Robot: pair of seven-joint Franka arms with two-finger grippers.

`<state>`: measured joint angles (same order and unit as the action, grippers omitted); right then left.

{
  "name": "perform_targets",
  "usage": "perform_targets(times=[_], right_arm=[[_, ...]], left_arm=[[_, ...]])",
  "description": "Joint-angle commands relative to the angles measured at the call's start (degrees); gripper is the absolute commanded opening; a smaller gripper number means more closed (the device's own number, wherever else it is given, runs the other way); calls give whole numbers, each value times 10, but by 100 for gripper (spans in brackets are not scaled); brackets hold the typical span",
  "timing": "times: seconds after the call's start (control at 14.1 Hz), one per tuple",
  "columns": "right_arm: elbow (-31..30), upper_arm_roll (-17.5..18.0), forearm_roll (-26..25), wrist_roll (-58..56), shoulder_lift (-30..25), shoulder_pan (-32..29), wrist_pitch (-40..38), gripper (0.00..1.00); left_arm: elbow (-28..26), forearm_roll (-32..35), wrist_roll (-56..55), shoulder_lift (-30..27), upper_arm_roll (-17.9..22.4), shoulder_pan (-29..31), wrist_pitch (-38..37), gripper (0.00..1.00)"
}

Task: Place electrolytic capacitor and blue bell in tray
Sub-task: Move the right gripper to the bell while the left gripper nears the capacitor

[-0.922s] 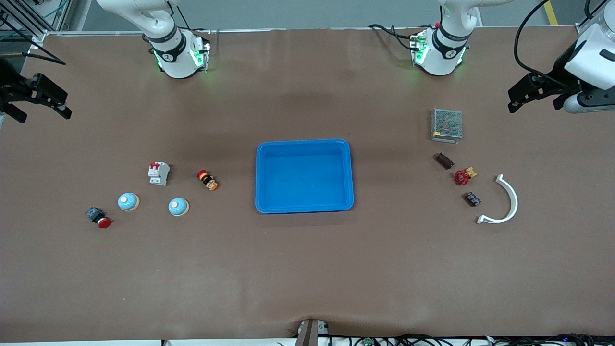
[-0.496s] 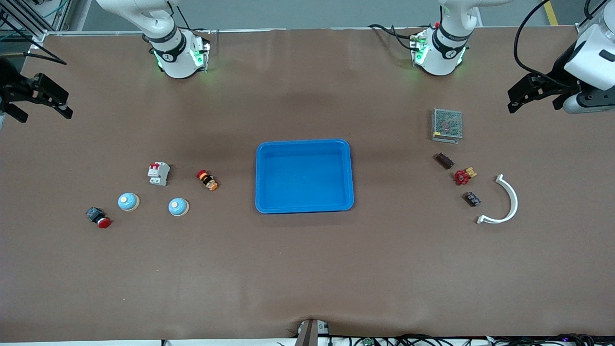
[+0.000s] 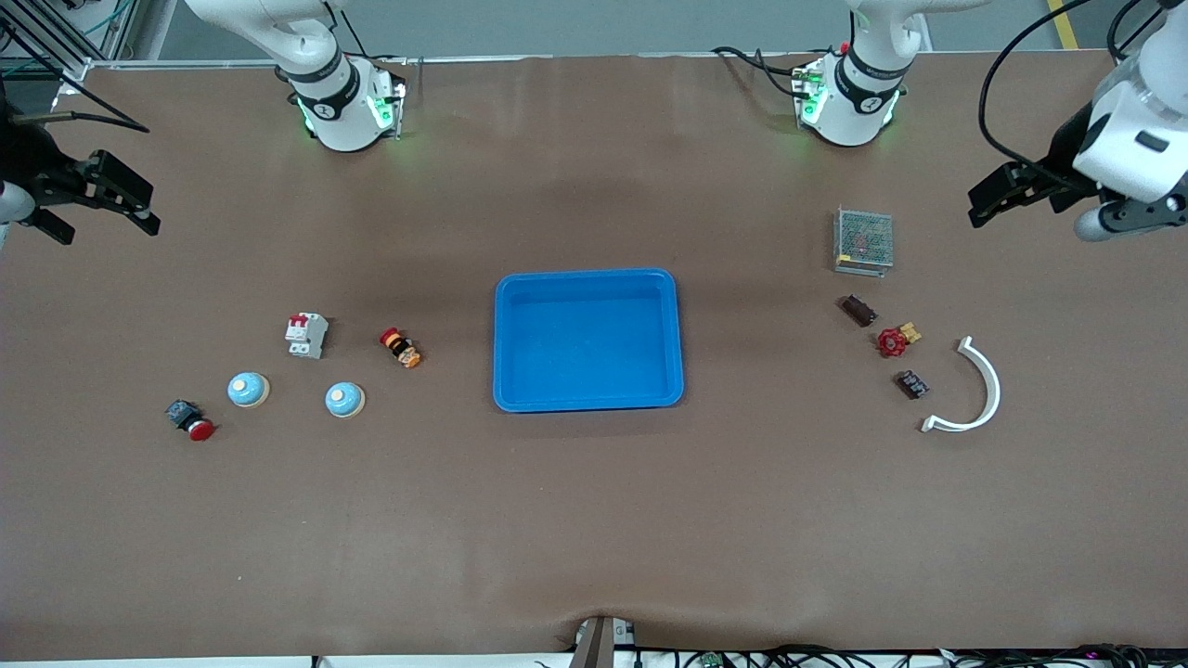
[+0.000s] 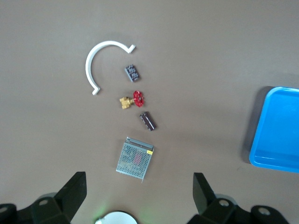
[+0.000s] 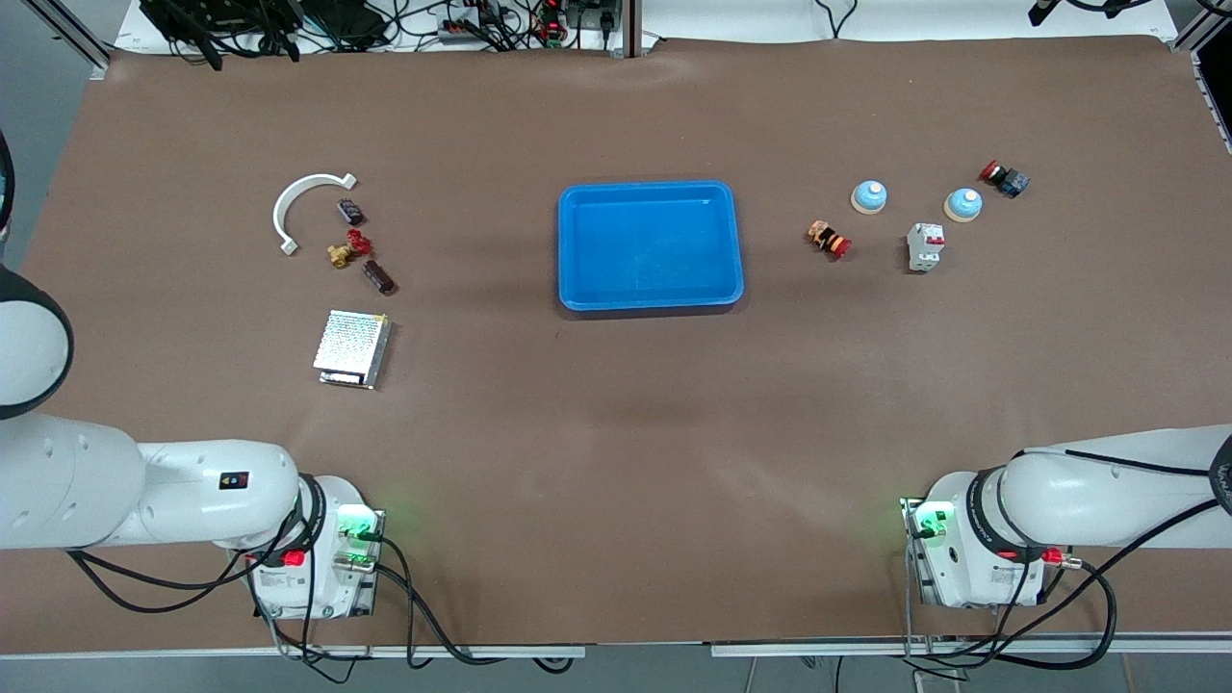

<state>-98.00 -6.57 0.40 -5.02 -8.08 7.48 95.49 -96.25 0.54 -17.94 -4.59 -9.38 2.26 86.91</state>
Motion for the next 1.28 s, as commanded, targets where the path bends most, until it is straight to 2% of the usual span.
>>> perform_targets(times=[0.0,0.28,0.43,0.64,0.92,1.21], right_arm=[[5,-2,-7,2,23,11,-2,100],[2,-2,0,5,72,16,18,100],[-20,-2,0,5,85,22,56,100],[-63,-2,0,5,118,35,130,100],[-67,-2,1,-1,184,35,186,100],[-68,-1,1,-8,246,40,233,100]], left_arm=[[-36,7,-24,-2,-6,0,11,100],[-115,7,-73,-7,-7,2,76,100],[-151,-1,-96,-2,-8,2,101,100],[-234,-3,-137,-3,-8,2,180,100],[-271,-3,-232,44,-8,2,229,100],[-354,-3,-237,49,-7,7,347,100]])
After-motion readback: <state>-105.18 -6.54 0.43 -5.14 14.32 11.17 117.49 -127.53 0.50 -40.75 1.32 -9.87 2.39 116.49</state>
